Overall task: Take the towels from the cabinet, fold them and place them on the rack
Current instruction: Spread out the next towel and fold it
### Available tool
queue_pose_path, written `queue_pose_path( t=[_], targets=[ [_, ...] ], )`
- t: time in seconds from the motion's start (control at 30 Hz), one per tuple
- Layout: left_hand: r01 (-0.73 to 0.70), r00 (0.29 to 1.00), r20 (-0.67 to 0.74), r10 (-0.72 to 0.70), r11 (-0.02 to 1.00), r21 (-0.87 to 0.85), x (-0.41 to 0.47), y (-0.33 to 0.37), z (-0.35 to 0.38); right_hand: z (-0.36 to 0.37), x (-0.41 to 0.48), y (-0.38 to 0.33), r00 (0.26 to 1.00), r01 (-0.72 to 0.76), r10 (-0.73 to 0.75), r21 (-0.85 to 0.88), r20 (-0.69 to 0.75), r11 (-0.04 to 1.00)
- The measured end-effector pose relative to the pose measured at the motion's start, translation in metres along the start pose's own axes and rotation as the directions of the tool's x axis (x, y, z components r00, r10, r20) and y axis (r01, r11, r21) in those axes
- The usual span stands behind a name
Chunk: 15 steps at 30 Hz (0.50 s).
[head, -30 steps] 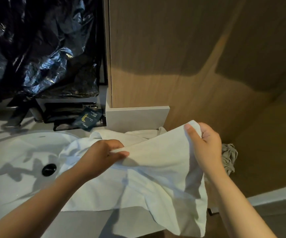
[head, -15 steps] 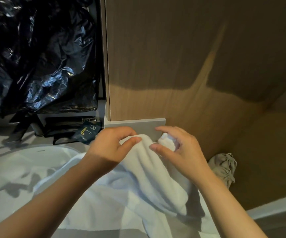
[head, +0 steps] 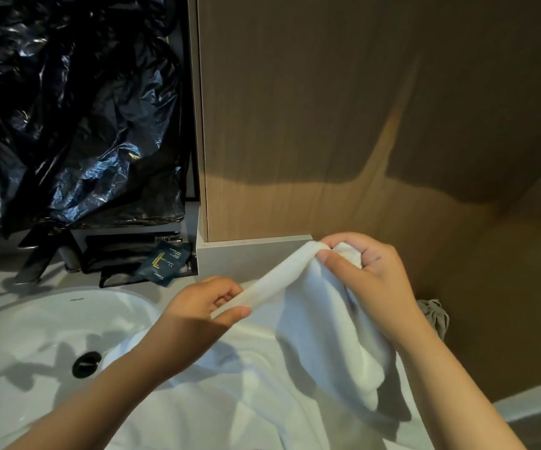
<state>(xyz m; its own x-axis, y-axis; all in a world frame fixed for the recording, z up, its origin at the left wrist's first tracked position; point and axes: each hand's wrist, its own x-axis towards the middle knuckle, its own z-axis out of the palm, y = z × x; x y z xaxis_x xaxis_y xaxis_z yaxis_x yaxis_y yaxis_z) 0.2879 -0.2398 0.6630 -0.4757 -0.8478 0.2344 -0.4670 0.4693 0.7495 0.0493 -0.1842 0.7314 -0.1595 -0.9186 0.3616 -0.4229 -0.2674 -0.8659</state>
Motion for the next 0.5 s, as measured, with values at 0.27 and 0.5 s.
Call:
queue_pose_path(
  t=[0.27,0.5],
  targets=[
    [0.017,0.99,-0.142,-0.016,1.0,0.006,-0.007,-0.015,-0.004,-0.009,0.004,0.019,0.99,-0.126,0.098,-0.317,-0.105,0.94],
    [-0.22,0.975,0.024,0.219,0.958,0.185,0.014,0.044,-0.027,0.025,-0.014,0.013,0.963,0.16,-0.089,-0.278,0.253,0.947]
  ],
)
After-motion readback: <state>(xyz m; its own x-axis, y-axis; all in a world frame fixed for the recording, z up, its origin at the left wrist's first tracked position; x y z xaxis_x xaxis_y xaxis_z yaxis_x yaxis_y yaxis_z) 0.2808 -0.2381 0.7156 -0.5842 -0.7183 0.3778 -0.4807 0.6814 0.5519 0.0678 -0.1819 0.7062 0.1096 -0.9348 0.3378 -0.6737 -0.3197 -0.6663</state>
